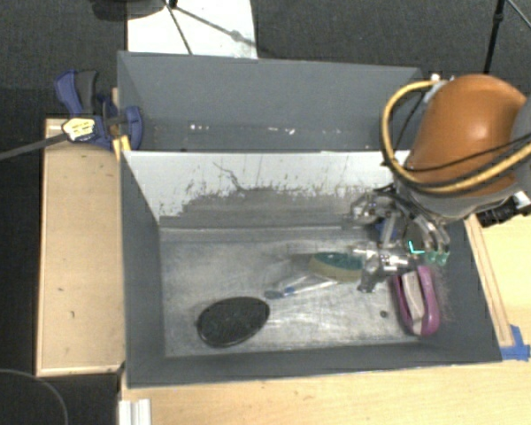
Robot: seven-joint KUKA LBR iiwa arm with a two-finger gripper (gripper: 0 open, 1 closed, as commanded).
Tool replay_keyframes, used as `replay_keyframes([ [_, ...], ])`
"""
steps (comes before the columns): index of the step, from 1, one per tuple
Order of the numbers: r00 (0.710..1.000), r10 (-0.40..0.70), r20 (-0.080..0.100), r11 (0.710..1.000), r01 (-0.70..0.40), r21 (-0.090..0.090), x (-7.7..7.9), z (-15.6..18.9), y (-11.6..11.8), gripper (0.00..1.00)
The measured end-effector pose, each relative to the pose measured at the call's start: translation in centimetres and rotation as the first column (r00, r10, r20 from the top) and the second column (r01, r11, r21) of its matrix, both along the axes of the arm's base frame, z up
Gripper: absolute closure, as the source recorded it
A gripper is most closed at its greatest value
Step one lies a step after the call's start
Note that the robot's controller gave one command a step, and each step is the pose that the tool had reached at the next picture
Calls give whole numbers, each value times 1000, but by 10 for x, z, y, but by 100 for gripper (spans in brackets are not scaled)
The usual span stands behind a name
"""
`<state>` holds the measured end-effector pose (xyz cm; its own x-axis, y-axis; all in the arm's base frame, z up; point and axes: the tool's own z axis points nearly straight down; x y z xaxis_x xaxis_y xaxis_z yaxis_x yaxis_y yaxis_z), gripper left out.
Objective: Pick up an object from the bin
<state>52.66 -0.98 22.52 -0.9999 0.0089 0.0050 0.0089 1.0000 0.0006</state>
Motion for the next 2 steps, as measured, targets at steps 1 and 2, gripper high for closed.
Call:
replay_keyframes([
  [1,993,122,6,993,-122,-1,65,-154,6,0],
  [2,993,121,7,993,-121,-1,66,-153,6,0],
])
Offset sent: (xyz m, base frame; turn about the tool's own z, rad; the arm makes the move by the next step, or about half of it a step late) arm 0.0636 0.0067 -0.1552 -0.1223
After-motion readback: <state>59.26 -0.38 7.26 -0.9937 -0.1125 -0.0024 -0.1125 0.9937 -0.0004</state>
